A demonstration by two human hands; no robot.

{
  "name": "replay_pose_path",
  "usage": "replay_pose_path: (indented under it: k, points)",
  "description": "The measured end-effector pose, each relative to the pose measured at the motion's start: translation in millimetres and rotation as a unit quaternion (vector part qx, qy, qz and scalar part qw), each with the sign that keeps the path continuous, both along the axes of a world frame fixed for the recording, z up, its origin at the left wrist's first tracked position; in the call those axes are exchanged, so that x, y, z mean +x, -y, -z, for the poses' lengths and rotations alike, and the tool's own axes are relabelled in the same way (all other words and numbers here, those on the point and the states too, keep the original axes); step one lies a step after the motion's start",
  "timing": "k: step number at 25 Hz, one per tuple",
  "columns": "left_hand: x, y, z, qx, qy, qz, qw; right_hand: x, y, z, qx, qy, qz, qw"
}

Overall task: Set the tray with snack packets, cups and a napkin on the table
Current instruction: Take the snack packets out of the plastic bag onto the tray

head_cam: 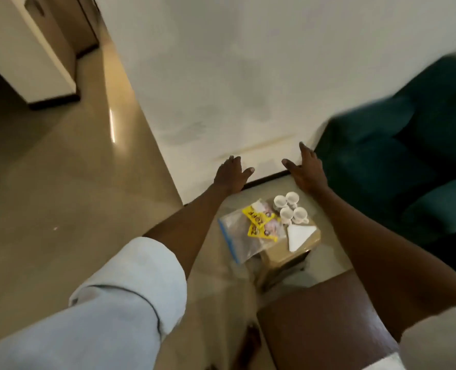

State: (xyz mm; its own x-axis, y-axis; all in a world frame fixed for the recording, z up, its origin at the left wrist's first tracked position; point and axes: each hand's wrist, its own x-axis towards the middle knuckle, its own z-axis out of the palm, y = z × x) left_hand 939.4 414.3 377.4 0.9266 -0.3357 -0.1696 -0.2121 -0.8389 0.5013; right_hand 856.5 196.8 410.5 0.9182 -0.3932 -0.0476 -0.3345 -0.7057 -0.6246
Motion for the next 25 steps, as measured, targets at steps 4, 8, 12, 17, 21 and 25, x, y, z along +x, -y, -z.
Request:
replay_pose_path:
  k: [4,8,12,17,21,25]
  points:
    - [-26,-35,154,-0.005,-0.156,-0.113,0.981,1,-44,157,0.051,-0.104,-0.032,0.993]
    - [-70,-59,294,-0.046,-0.316,-0.24,0.917,-24,-74,297,0.085,-0.193,-0.069,0.975]
    - [-82,-36,386,-0.172,-0.413,-0.374,0.813,-44,-92,389,0.049,-0.213,-0.091,0.971]
    - [-86,-21,457,-0.327,-0.444,-0.465,0.692,-57,-104,434,0.006,-0.206,-0.133,0.969]
    - [-80,-20,430,-0.393,-0.428,-0.453,0.676,-51,-114,423,0.063,-0.228,-0.107,0.966]
    - [-65,-27,367,-0.41,-0.424,-0.365,0.72,-28,-118,381,0.141,-0.201,-0.076,0.966]
